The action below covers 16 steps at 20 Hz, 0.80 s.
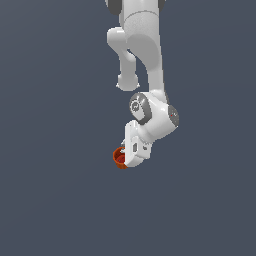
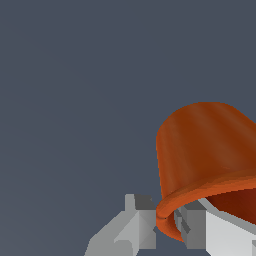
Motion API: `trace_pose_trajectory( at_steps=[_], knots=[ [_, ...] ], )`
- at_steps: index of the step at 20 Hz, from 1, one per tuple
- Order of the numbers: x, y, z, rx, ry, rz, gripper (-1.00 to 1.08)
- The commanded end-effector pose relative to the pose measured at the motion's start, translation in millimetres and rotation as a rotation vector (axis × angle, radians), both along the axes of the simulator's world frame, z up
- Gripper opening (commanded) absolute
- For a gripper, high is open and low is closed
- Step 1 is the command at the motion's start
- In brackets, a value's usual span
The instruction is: Pick up the object and move it to a goal position.
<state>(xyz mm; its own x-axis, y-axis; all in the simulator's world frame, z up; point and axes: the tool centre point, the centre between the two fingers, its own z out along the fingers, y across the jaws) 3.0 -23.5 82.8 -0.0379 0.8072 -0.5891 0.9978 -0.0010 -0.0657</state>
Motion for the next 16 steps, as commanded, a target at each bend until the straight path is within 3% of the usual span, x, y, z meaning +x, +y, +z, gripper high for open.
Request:
trace_pose_trajectory(
  at_steps=[1,16],
  knots=[
    [-4.7,12.0,10.2,0.000,-0.003,0.002,-1.00],
    [-67.3,141.7,111.5,-0.001,-0.001,0.005,-1.00]
  ],
)
